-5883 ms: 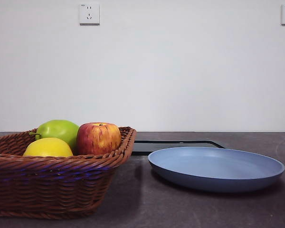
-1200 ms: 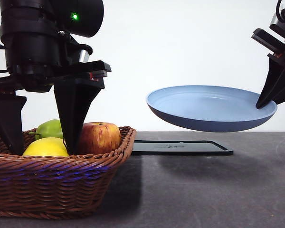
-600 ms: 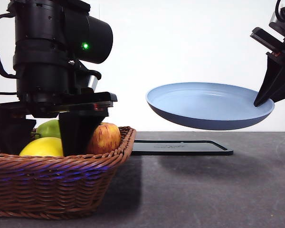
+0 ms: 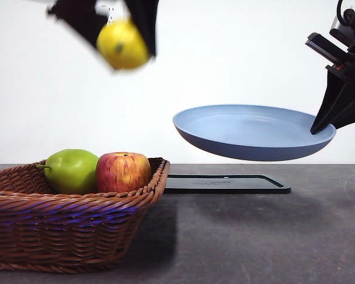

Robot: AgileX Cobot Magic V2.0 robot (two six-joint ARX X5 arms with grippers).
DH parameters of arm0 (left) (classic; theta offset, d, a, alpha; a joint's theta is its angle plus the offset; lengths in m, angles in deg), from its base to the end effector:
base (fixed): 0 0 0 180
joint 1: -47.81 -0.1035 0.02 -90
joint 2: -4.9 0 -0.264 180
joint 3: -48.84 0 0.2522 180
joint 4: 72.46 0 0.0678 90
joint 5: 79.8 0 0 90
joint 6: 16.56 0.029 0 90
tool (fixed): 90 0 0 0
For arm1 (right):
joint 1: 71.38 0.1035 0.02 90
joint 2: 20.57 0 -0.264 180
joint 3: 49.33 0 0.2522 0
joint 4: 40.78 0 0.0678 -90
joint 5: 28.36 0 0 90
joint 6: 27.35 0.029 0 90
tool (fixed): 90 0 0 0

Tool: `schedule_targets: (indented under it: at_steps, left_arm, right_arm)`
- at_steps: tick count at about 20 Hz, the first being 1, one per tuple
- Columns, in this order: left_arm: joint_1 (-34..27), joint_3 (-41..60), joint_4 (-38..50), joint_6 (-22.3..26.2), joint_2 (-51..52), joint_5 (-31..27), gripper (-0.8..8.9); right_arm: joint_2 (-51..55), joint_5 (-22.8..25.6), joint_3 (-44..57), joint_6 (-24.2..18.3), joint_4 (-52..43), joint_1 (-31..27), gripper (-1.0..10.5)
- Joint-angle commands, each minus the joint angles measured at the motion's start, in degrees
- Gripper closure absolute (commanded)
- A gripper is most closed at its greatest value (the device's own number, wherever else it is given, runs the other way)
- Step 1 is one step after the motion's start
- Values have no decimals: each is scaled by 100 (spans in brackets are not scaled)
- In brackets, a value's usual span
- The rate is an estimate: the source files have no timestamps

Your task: Take the lemon from the basket,put the lemon in the plate,hand out the plate

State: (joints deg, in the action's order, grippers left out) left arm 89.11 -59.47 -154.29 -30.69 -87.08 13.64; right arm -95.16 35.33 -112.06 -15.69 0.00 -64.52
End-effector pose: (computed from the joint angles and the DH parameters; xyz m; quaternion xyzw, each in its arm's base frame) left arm 0.2327 -0.2067 0.3502 0.0785 0.5472 -0.2547 0.7934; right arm 0.2502 0.0431 0.2316 0.1618 0.4607 0.2101 0.8470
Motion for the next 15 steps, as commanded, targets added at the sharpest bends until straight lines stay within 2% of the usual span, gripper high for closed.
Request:
schedule_targets:
  at_steps: [1, 5, 8, 10, 15]
  left_arm:
    - [190, -581, 116, 260, -90, 4, 792]
    - [437, -619, 529, 752, -98, 304, 793]
    - [702, -619, 765, 1027, -98, 271, 793]
    - [793, -599, 767, 1237, -181, 258, 793]
    - [901, -597, 520, 1320, -706, 223, 795]
  right_arm:
    - [-26, -37, -116, 166, 55, 243, 942]
    - [-26, -39, -116, 490, 254, 874, 942]
    - [-26, -37, -116, 645, 256, 1287, 942]
    - [-26, -39, -118, 675, 256, 1425, 942]
    - [105, -52, -199, 693, 341, 1427, 942]
